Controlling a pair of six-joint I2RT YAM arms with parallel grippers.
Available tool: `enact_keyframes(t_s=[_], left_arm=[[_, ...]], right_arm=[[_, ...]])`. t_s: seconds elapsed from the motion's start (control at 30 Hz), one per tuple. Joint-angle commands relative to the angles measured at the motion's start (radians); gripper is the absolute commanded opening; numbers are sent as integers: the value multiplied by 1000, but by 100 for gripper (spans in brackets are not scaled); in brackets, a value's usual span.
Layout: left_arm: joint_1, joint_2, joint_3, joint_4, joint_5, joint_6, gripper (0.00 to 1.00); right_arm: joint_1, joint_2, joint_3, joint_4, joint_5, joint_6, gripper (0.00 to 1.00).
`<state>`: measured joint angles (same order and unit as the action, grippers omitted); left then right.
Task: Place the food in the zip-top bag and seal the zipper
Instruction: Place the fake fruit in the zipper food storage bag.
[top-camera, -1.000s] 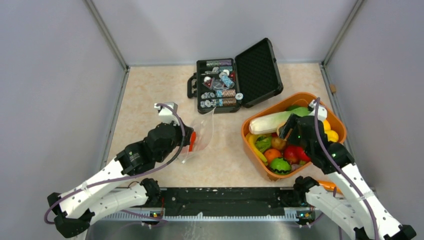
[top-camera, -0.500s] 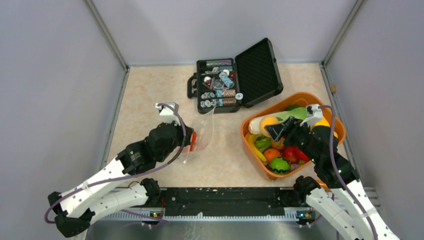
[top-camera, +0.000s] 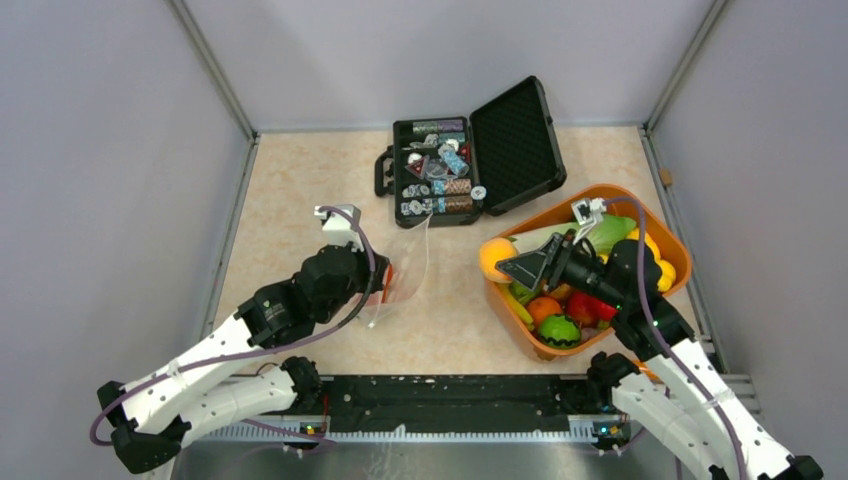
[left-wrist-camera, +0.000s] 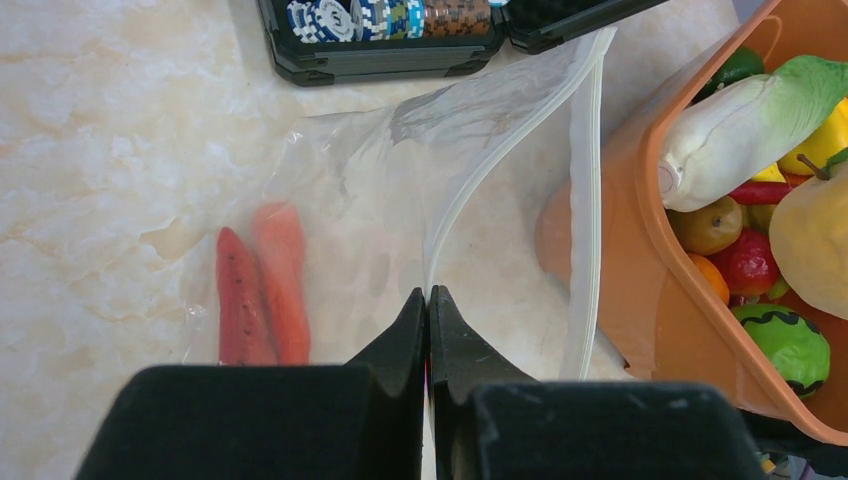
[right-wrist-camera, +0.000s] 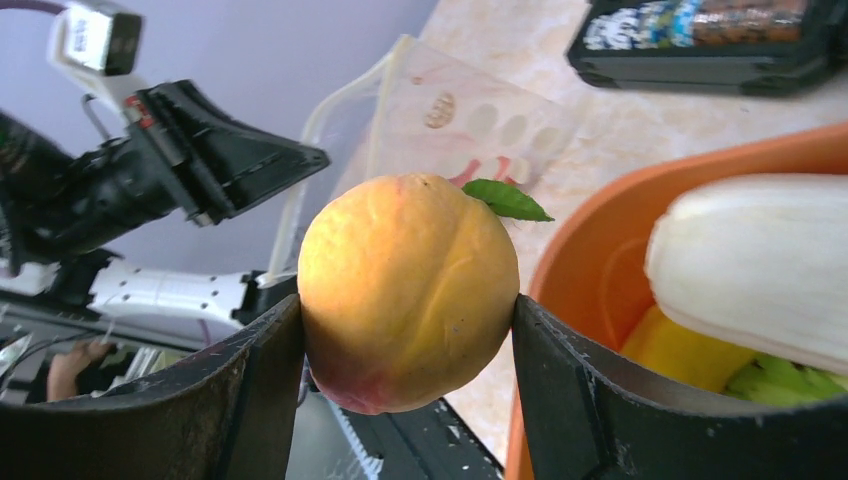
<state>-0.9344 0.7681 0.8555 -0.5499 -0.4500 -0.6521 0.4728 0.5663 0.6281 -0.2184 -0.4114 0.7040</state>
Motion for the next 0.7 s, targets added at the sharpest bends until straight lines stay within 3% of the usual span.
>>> enact_keyframes(t_s=[0.0,0.4,0.67], left_arm=[[3,-1,5,32,5,8,0],[3,11,7,32,22,16,0],[3,14,6,31,51,31,0]], right_arm=[[14,41,14,157,-149,27,21],[371,280,127,211,76,-61,21],[485,425,228,282,110,-101,21]])
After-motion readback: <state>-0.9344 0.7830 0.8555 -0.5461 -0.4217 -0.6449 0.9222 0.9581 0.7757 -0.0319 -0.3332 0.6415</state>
